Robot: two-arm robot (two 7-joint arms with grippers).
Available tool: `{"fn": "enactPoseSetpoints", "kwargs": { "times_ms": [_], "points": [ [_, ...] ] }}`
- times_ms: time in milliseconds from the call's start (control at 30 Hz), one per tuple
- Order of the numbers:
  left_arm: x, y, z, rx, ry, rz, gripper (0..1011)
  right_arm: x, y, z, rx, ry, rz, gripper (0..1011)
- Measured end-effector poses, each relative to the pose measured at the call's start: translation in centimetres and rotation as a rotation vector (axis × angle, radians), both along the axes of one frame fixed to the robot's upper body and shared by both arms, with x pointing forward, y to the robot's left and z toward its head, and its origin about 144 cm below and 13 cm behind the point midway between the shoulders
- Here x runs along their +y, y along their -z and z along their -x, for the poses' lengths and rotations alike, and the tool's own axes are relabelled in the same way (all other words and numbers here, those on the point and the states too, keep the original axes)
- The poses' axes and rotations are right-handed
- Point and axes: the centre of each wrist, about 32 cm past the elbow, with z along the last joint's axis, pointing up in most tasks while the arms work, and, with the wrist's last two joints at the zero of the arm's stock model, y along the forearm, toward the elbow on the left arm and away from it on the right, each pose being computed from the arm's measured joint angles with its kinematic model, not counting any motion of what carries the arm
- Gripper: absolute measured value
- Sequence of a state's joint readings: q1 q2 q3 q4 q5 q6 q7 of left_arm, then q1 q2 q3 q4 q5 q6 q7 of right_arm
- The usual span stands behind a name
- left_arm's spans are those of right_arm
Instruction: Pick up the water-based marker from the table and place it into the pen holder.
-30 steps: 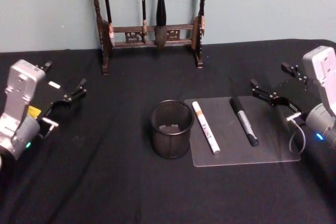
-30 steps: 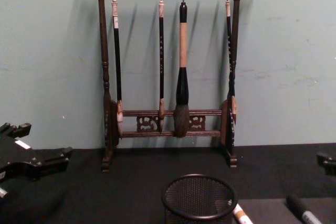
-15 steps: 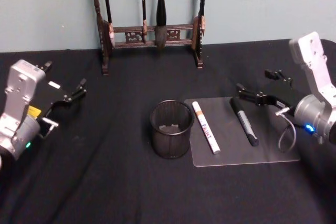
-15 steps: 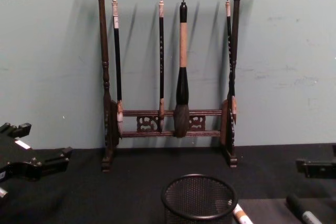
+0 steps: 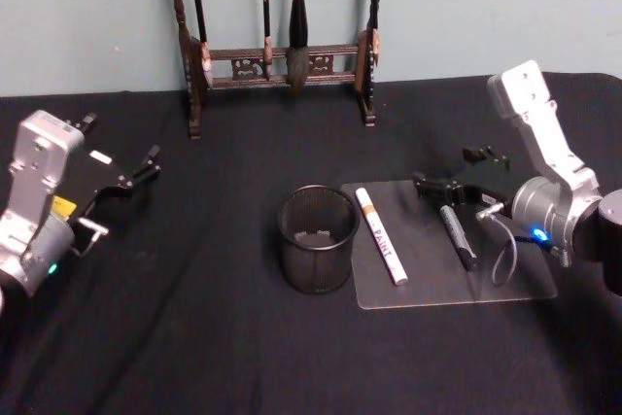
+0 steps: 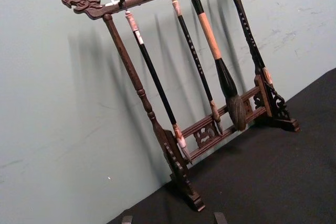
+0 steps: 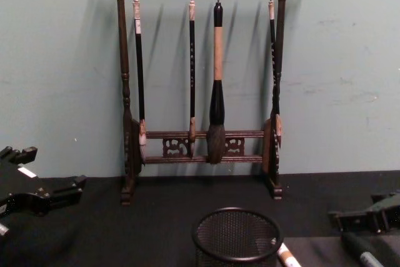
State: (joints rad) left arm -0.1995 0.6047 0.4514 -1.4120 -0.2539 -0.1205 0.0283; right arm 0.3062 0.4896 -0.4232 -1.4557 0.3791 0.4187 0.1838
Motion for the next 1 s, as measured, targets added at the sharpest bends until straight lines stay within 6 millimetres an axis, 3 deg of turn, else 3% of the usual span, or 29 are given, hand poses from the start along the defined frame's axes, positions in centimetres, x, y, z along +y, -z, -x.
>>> {"fn": "enactPoseSetpoints", "kwargs": {
  "times_ms": [600, 1000],
  "points": [
    [0.0, 0.0, 0.0, 0.0, 0.0, 0.0, 1001, 1.0, 1.3, -0.9, 0.077, 0.011, 0.045, 1002],
    [0.0, 0.0, 0.0, 0.0, 0.0, 0.0, 1001, 1.0, 1.2, 0.0, 0.103, 0.039, 0.042, 1002]
  ]
}}
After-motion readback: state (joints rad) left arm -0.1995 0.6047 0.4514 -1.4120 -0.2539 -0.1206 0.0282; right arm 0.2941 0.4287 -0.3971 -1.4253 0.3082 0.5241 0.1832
